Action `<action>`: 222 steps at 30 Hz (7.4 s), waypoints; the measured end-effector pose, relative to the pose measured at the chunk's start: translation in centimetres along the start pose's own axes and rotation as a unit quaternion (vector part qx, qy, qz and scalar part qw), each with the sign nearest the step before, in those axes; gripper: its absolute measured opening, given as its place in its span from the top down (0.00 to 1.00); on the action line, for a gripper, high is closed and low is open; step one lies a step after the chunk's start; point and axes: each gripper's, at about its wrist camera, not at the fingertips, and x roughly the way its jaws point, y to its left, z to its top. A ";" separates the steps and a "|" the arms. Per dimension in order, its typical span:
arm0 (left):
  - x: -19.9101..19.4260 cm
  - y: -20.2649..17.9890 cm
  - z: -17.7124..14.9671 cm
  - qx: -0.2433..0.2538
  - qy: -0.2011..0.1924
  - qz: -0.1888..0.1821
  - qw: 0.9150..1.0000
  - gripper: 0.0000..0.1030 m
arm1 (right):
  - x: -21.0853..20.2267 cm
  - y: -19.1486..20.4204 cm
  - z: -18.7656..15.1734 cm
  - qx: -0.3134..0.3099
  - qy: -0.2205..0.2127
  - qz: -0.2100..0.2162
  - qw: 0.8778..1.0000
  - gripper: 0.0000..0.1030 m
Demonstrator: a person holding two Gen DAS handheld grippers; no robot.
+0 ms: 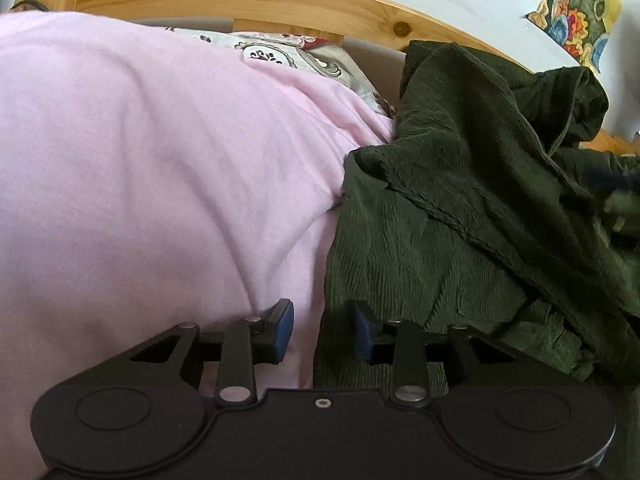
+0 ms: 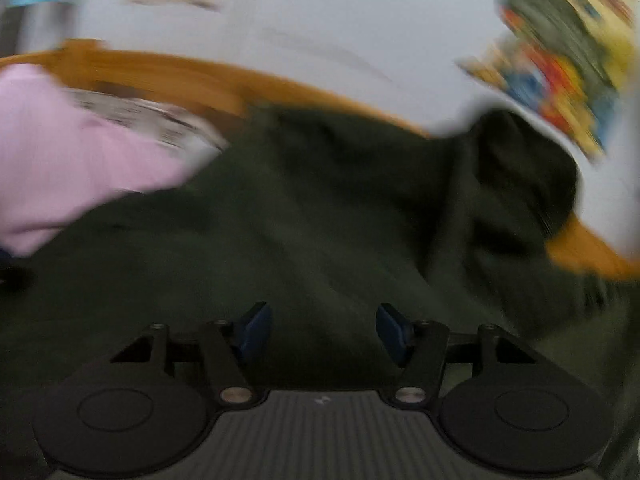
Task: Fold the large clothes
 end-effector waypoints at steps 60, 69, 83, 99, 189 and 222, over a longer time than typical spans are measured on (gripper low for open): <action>-4.4 0.8 1.0 -0.099 -0.073 -0.166 0.978 0.12 | -16.5 11.0 -7.7 -0.258 -0.064 -0.129 0.955 0.94; -4.8 -0.1 0.7 -0.076 -0.089 -0.154 0.981 0.12 | -17.8 9.8 -11.3 -0.185 -0.015 -0.086 0.979 0.69; -3.7 0.9 0.3 -0.099 -0.097 -0.149 0.979 0.12 | -11.2 -7.2 -6.1 0.344 0.014 -0.020 0.939 0.93; -2.5 1.3 0.3 -0.109 -0.052 -0.137 0.983 0.12 | -13.9 -5.1 -10.3 0.282 0.045 -0.161 0.945 0.59; -8.5 -8.1 -3.9 0.085 -0.046 -0.135 0.986 0.02 | -29.4 3.3 -14.6 0.006 0.020 0.001 1.000 0.00; -16.2 -14.6 -21.0 0.414 0.096 -0.015 0.905 0.01 | -27.5 3.6 -20.0 0.197 0.023 -0.008 0.980 0.00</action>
